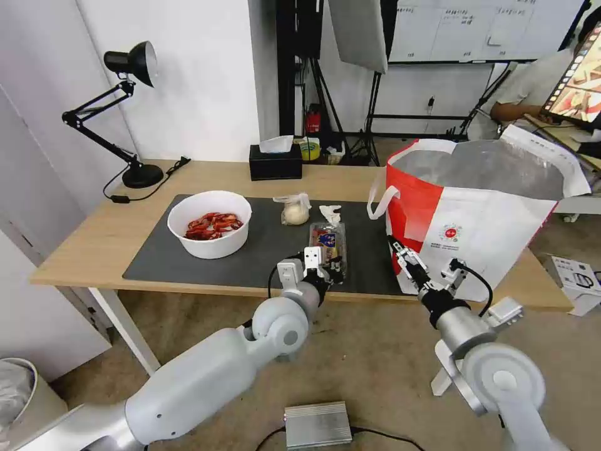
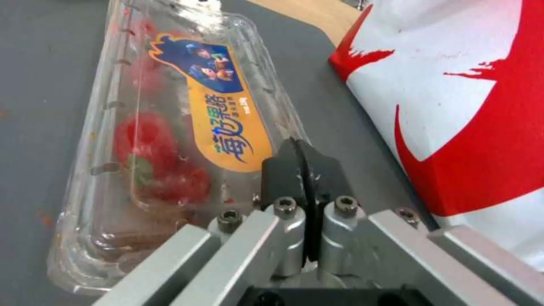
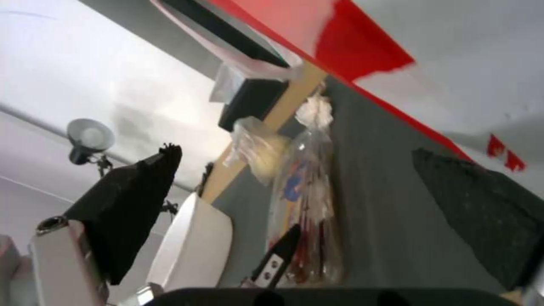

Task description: Pick up the trash from the table and place it into the takeout bag.

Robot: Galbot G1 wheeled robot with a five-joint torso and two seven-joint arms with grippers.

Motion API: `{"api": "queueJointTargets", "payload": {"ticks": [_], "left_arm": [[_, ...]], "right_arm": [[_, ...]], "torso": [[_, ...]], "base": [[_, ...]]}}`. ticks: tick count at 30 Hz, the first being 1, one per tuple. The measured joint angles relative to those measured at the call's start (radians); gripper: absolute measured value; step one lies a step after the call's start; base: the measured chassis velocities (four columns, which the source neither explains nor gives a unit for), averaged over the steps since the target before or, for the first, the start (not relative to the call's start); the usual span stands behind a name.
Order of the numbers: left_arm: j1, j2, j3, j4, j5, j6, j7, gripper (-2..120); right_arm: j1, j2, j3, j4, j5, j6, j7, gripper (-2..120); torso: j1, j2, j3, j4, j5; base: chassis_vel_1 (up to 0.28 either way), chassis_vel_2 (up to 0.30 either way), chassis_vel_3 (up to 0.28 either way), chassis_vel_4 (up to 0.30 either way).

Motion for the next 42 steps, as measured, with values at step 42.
{"api": "queueJointTargets", "payload": {"ticks": [42], "left_arm": [[0.012,-0.003,-0.011,-0.007,-0.006,-0.003,-0.028,0]], "right_arm": [[0.287,0.034,-0.150,-0.242,0.032,-0.026,0.088,100]], "torso": [[0.000,0.000,0.000,0.0000,0.0000]], "base": [[0.000,0.000,0.000,0.000]]}}
